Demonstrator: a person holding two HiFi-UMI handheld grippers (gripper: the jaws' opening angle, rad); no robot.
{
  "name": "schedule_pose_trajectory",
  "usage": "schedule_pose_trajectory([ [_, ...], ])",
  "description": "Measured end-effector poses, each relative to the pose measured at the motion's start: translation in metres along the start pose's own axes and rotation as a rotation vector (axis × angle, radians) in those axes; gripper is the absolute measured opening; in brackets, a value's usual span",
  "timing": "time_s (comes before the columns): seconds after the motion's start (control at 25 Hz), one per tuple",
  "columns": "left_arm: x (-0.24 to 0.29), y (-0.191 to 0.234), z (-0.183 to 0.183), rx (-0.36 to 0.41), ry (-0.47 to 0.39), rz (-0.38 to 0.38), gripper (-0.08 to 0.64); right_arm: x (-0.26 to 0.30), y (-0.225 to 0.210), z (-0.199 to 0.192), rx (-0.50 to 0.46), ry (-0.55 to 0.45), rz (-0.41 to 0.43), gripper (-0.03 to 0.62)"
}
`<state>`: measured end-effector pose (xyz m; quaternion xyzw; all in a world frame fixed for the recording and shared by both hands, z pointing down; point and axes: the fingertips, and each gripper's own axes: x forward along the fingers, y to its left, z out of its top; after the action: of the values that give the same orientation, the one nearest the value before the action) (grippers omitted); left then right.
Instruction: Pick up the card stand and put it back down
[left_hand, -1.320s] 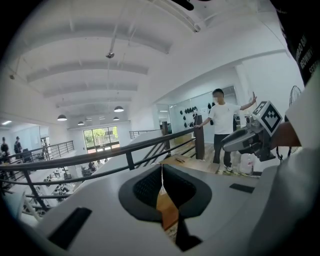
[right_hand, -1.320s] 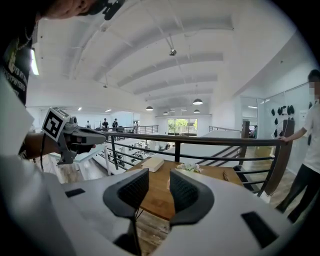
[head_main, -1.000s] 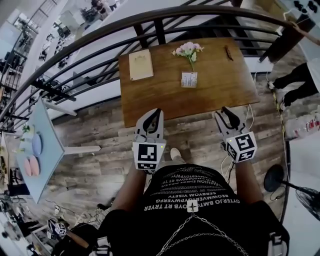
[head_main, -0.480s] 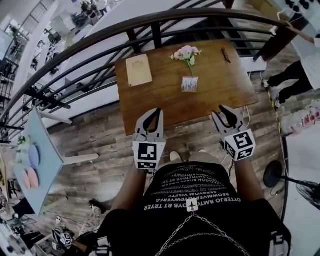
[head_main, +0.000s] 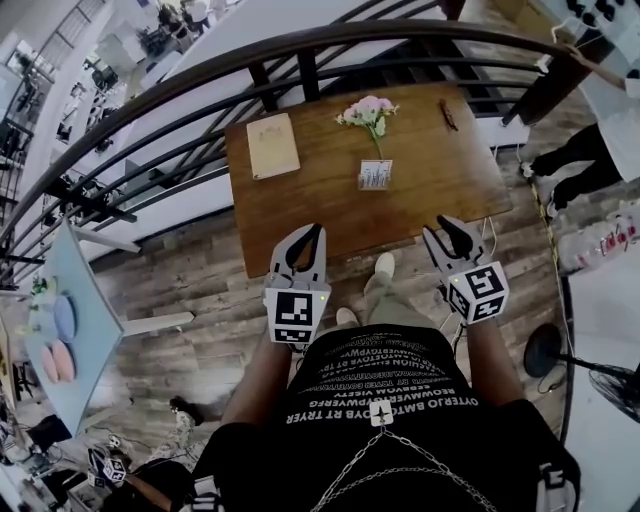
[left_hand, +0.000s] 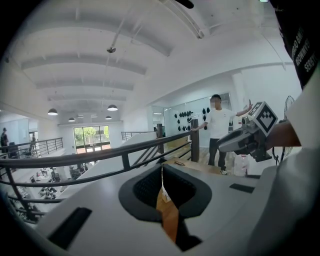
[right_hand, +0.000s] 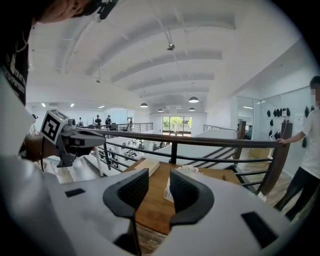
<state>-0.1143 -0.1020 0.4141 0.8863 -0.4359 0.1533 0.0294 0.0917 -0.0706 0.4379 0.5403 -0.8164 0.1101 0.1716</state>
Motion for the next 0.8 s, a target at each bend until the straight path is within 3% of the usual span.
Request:
schedule_pose_trajectory([
  [0.8,0.087,0.014,0.015,0.035,0.063,0.018,0.029,0.087,-0.069,-0.02,0.057,0.042,0.072,0.127],
])
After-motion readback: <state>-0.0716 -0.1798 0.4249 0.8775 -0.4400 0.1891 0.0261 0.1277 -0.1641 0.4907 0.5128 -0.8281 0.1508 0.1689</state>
